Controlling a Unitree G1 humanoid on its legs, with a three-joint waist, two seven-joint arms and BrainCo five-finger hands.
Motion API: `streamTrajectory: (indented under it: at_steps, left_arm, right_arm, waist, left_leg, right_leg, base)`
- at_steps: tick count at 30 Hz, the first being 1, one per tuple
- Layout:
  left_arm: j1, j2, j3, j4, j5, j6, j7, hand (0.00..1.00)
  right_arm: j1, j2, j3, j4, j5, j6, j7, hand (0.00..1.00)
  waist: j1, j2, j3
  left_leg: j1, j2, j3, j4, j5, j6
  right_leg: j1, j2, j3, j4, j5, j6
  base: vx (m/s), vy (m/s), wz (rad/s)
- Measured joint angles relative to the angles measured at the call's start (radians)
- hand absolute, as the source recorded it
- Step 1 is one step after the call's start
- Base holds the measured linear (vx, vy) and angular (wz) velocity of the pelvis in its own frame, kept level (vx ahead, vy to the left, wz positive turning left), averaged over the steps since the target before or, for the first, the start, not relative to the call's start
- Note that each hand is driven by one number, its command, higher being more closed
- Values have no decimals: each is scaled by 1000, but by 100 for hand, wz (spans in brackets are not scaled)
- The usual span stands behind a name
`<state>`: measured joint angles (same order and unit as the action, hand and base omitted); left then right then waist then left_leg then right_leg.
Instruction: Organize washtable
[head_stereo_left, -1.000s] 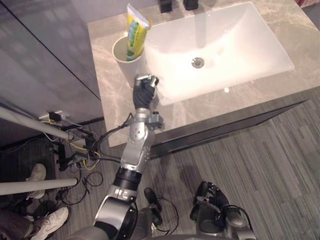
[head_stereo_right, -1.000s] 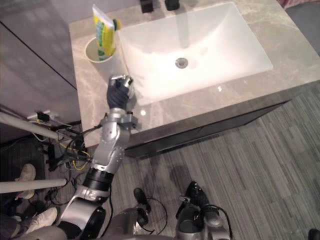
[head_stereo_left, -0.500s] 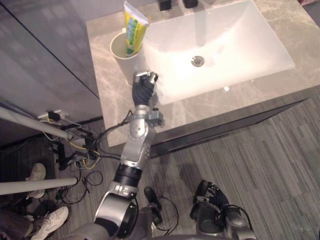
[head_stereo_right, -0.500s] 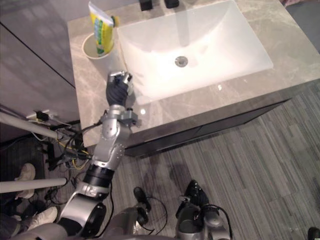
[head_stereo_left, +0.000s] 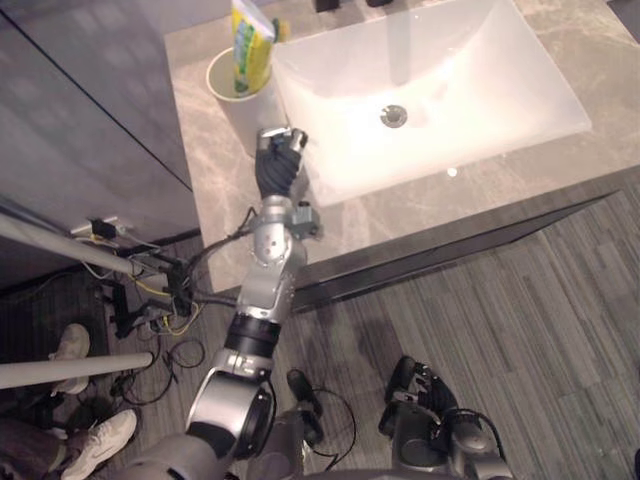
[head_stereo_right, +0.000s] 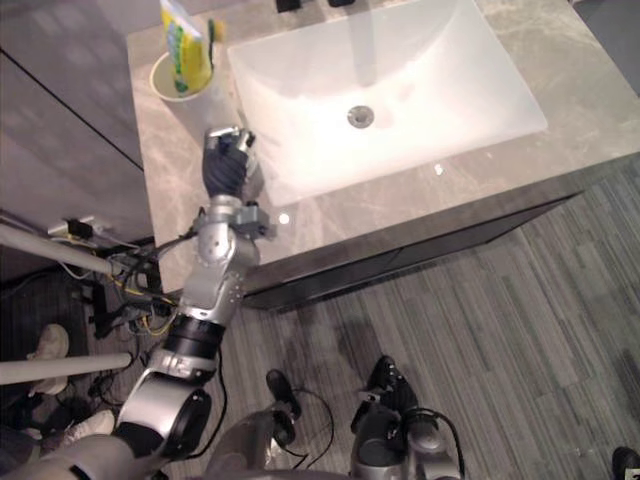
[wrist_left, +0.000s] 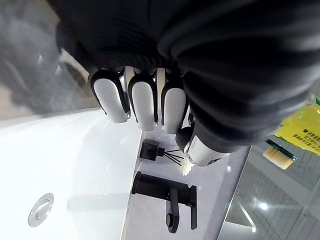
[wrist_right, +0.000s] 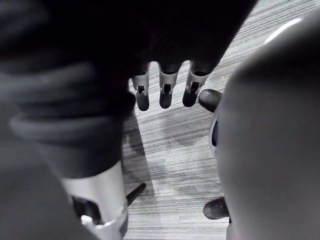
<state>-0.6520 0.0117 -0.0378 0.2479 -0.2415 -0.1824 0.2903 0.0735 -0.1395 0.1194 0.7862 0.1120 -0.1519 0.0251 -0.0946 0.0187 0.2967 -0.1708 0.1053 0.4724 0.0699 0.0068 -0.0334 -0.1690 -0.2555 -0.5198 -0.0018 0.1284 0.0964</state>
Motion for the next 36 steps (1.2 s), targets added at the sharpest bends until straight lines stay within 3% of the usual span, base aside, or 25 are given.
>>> streamTrajectory:
  at_steps: [36]
  left_arm:
    - [-199,124,81,58,97,20,64,100]
  right_arm:
    - [0,-1,19,-57,14,-22,2,0]
  waist:
    - [0,-33,67]
  left_leg:
    - [-68,20,19,42,-2,3]
  right_leg:
    - [-74,11,30,0,30,-25]
  base:
    - [-20,-7,-3]
